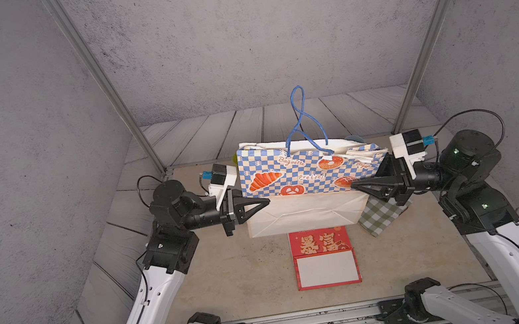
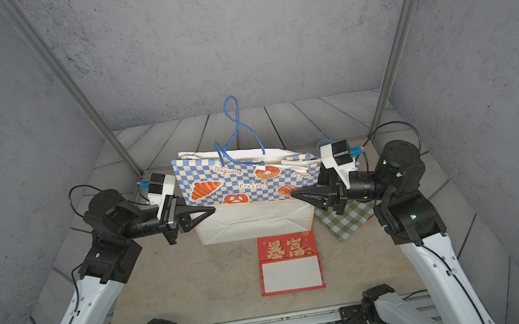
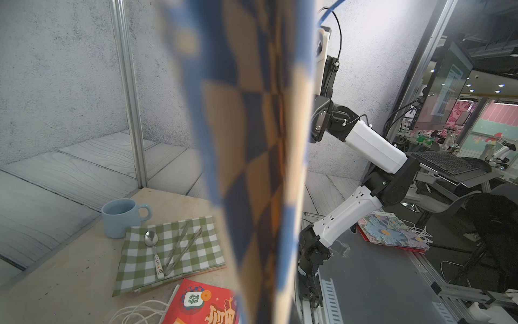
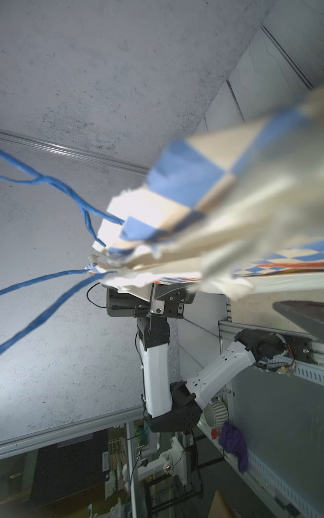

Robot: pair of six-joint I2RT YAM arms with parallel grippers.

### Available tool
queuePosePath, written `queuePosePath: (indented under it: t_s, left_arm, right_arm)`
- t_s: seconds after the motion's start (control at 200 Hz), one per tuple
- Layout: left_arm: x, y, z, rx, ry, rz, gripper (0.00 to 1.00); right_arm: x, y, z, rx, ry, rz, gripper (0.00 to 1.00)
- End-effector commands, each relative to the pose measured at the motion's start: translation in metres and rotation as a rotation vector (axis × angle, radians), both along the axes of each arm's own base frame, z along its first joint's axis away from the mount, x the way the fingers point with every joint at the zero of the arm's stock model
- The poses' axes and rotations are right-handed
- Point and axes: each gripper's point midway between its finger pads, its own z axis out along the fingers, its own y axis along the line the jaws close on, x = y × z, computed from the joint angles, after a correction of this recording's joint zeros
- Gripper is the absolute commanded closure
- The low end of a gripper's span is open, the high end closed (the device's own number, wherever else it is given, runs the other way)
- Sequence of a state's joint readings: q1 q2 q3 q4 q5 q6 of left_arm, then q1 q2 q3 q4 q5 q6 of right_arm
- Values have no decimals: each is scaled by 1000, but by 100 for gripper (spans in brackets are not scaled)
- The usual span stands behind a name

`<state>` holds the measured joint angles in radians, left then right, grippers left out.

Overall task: Put away the paper bag
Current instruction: Press the paper bag.

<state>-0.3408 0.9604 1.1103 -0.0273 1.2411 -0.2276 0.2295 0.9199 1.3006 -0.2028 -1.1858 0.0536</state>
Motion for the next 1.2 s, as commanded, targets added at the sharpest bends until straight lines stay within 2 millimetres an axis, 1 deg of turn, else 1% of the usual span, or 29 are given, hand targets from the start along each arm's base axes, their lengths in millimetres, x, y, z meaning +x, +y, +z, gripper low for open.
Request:
queuePosePath:
  t_s: [0.0, 0.07, 0.15, 0.255, 0.275, 0.32, 0.35, 0.44, 0.47, 0.505, 0.596, 0.676, 0.711, 0.751, 0.846, 0.941, 1.046, 1.096, 1.146, 1.176, 1.196]
  left_arm:
    - [2, -2, -6, 7, -2, 4, 100]
    - [2, -2, -10, 13, 6, -1, 100]
    - [2, -2, -12, 13, 0, -2, 100]
    - [5, -3, -11, 11, -5, -1, 100]
    - [5, -3, -11, 9, -5, -2, 100]
    - [6, -3, -9, 5, -3, -2, 100]
    - [6, -3, -7, -1, -8, -2, 100]
    - [5, -3, -3, -10, -15, 2, 100]
    - [5, -3, -2, -14, -15, 2, 100]
    - [3, -2, 0, -19, -14, 0, 100]
    - [3, -2, 2, -33, -15, 1, 100]
    - [3, -2, 3, -35, -10, 2, 100]
    - [3, -2, 3, -35, -7, 1, 100]
    - [2, -2, 4, -36, -6, -5, 100]
    - [1, -2, 7, -45, -4, -12, 100]
    - [-1, -2, 12, -56, 3, -17, 100]
    - [0, -1, 11, -66, 20, -17, 100]
    - [1, -2, 9, -68, 37, -13, 100]
    - [3, -2, 9, -72, 52, -11, 100]
    - [4, -3, 9, -77, 63, -6, 100]
    - [5, -3, 10, -82, 66, -4, 100]
  right_arm:
    - [-2, -1, 14, 25, -39, -5, 69]
    - [-3, 0, 16, 32, -34, 9, 81]
    - [-1, 1, 17, 36, -20, 21, 100]
    - [1, 2, 15, 32, -13, 26, 100]
    - [3, 2, 14, 32, -10, 21, 93]
    - [4, 2, 14, 31, -9, 8, 70]
    - [7, 1, 13, 29, -6, -4, 60]
    - [14, -1, 7, 17, 7, -65, 34]
    - [17, -3, 3, 15, 42, -91, 29]
    - [19, -4, -1, 10, 80, -109, 25]
    - [18, -4, -11, -9, 152, -107, 21]
    - [9, -4, -22, -30, 195, -82, 15]
    - [4, -4, -25, -37, 198, -68, 12]
    - [-2, -5, -30, -46, 196, -61, 5]
    - [-8, -10, -49, -78, 146, -102, 1]
    - [-2, -15, -71, -100, 132, -177, 1]
    - [9, -16, -90, -113, 182, -210, 3]
    - [8, -14, -93, -115, 201, -190, 5]
    - [6, -12, -91, -107, 211, -167, 7]
    - [5, -11, -89, -98, 210, -155, 10]
    - [4, -11, -88, -92, 210, -149, 14]
